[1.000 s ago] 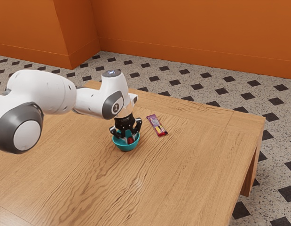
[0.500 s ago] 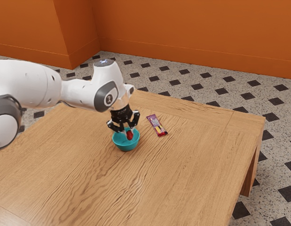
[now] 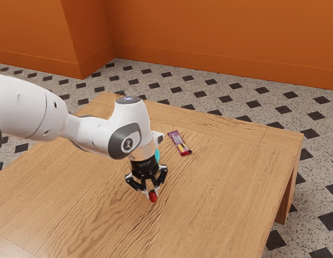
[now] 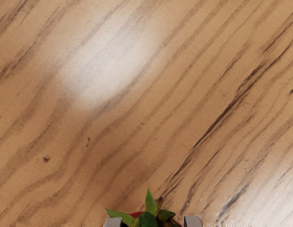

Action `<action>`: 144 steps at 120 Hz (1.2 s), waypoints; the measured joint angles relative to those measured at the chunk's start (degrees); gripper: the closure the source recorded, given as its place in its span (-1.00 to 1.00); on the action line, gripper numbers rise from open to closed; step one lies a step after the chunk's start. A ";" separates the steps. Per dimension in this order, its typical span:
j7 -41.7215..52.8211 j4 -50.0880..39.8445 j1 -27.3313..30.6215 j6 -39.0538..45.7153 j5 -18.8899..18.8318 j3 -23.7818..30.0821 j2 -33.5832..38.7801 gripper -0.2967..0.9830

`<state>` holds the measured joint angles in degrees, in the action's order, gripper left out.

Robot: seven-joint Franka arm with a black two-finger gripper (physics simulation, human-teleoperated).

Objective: Take strawberry from the bowl

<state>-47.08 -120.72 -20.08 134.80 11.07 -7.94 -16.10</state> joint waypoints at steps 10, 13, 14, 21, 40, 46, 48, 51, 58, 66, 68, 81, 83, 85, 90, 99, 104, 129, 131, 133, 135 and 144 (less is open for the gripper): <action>0.02 0.72 -1.25 0.07 1.14 0.01 -2.73 0.50; 0.02 0.88 -1.50 0.09 1.37 0.01 -3.15 0.49; 0.02 0.93 -1.61 0.10 1.45 0.01 -3.23 0.49; 0.05 1.11 -2.26 0.15 1.88 0.00 -3.24 0.40; 0.60 1.16 -2.62 0.29 3.07 -0.09 0.24 -0.08; 0.73 1.19 -2.84 0.23 2.96 -0.24 3.04 -0.17; 0.76 1.22 -2.88 0.17 2.70 -0.31 4.07 -0.20; 0.76 1.87 -2.87 -0.22 1.89 -0.37 5.61 -0.24; 0.72 7.68 -2.32 -3.72 -0.51 -0.49 8.07 -0.31; 0.97 13.39 -2.02 -10.04 -4.40 -1.08 12.01 -0.37; 1.23 14.30 -1.82 -11.82 -5.31 -1.22 13.14 -0.38; 4.34 22.28 0.97 -22.98 -8.99 -1.65 17.36 -0.44; 4.89 23.50 1.54 -24.71 -9.33 -1.66 17.72 -0.45; 5.48 24.62 2.14 -26.37 -9.63 -1.68 18.02 -0.46; 7.06 26.48 3.94 -30.07 -10.35 -1.69 18.95 -0.47; 9.87 27.33 8.85 -35.07 -12.20 -1.62 20.48 -0.49; 11.39 27.34 11.89 -37.14 -12.85 -1.59 21.24 -0.50; 19.43 25.82 14.55 -42.44 -14.39 -1.32 23.10 -0.52; 20.34 25.76 14.55 -42.65 -14.46 -1.35 23.22 -0.52; 21.31 25.72 14.63 -42.85 -14.52 -1.39 23.33 -0.52; 22.32 25.64 14.78 -43.04 -14.57 -1.43 23.41 -0.53; 26.67 22.93 15.87 -43.85 -14.74 -1.52 23.70 -0.53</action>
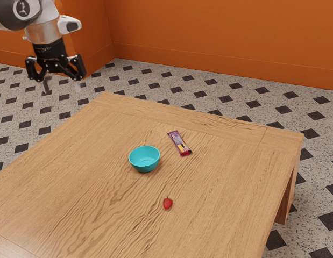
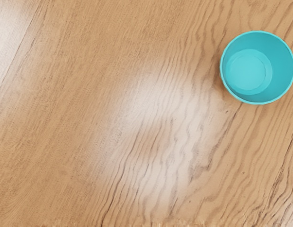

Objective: Take strawberry from the bowl

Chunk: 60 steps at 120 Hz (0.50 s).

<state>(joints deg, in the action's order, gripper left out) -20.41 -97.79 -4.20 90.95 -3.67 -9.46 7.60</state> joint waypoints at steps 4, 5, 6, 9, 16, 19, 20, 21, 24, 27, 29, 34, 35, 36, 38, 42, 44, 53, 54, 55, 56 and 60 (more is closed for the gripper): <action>1.74 -0.32 0.05 -0.23 -0.09 -0.01 -0.05 -0.53; 2.16 -0.23 0.02 -0.27 -0.10 -0.02 -0.08 -0.53; 2.58 -0.16 -0.02 -0.32 -0.10 -0.02 -0.10 -0.53; 3.79 -0.02 -0.09 -0.43 -0.09 0.06 -0.17 -0.53; 6.42 0.48 -0.59 -0.48 -0.10 0.19 -0.34 -0.53; 7.47 1.68 -0.89 -0.45 -0.15 0.14 -0.71 -0.53; 7.81 2.12 -0.96 -0.45 -0.16 0.13 -0.87 -0.53; 8.14 2.58 -1.00 -0.44 -0.18 0.14 -1.04 -0.53; 9.06 3.59 -1.20 -0.43 -0.26 0.18 -1.39 -0.53; 9.78 4.21 -1.62 -0.44 -0.59 0.21 -1.45 -0.53; 10.22 4.45 -1.94 -0.46 -0.78 0.24 -1.41 -0.53; 11.22 4.65 -2.64 -0.53 -1.17 0.26 -1.23 -0.53; 11.41 4.64 -2.74 -0.55 -1.23 0.26 -1.15 -0.53; 11.60 4.63 -2.81 -0.56 -1.29 0.25 -1.09 -0.53; 11.97 4.58 -2.90 -0.61 -1.38 0.27 -0.93 -0.53; 12.69 4.51 -2.95 -0.75 -1.54 0.28 -0.71 -0.54; 13.03 4.49 -2.94 -0.82 -1.60 0.29 -0.64 -0.54; 14.30 4.44 -2.89 -1.19 -1.80 0.37 -0.42 -0.54; 14.43 4.44 -2.89 -1.22 -1.82 0.38 -0.41 -0.54; 14.55 4.44 -2.89 -1.26 -1.83 0.38 -0.40 -0.54; 14.68 4.44 -2.89 -1.30 -1.84 0.39 -0.39 -0.54; 15.17 4.43 -2.90 -1.45 -1.86 0.40 -0.36 -0.54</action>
<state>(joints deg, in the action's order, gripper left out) -5.24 -93.36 -7.10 89.50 -5.53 -9.07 7.24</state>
